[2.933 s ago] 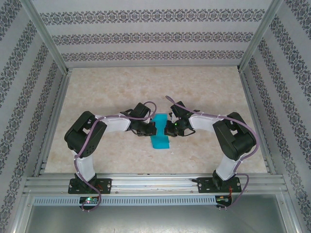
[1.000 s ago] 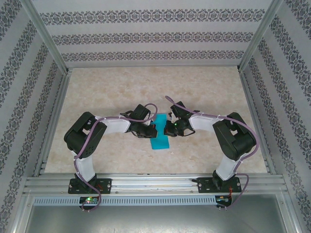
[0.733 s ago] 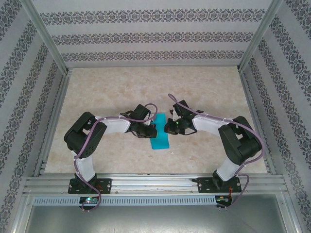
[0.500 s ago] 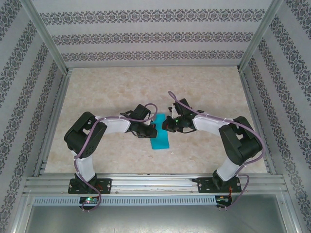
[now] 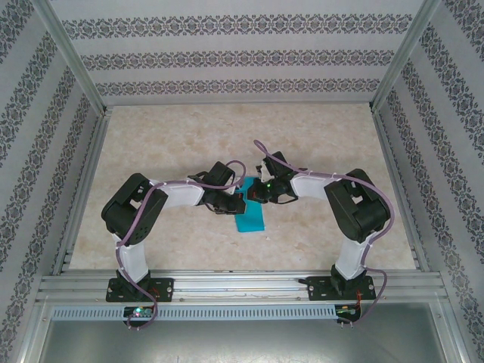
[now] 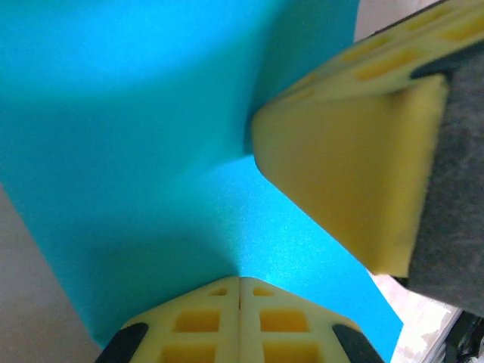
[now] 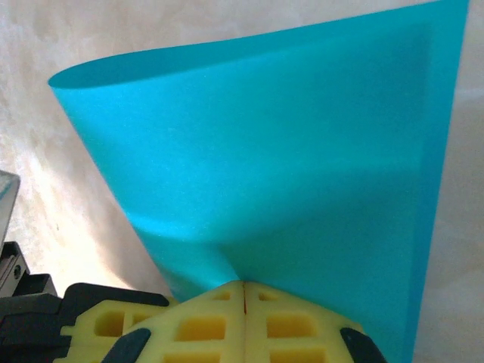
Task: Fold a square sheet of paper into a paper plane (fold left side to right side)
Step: Hold the square sheet of paper at the center of the table, then first fold the square sheet of paper in half at the center of the table.
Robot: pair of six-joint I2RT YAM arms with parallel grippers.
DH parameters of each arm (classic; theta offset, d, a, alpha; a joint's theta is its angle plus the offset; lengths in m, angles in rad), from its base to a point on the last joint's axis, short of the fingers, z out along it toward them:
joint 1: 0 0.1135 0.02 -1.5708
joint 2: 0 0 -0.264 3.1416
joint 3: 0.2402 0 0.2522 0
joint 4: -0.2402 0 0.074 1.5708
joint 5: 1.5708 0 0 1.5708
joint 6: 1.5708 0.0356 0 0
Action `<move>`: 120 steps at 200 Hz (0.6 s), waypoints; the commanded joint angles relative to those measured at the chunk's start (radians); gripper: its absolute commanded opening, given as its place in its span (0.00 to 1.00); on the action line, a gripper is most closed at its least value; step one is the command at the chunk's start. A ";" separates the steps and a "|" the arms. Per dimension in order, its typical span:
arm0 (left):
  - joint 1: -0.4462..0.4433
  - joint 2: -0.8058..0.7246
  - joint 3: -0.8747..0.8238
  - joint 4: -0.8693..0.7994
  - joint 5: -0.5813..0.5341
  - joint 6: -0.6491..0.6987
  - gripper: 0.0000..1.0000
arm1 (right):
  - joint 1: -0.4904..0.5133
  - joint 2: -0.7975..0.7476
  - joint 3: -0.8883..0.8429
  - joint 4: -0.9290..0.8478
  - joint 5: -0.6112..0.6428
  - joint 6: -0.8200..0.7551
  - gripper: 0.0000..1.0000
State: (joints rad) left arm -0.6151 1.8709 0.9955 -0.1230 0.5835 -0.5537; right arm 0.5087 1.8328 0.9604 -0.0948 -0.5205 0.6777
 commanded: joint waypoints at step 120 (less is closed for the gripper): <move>-0.036 -0.078 -0.187 -0.066 0.019 -0.027 0.03 | -0.022 0.067 -0.019 -0.124 0.155 0.059 0.00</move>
State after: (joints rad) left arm -0.6167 1.8099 0.8936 -0.0559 0.5869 -0.5583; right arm 0.5083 1.8565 0.9699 -0.1272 -0.4850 0.7265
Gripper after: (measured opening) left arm 0.055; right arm 0.046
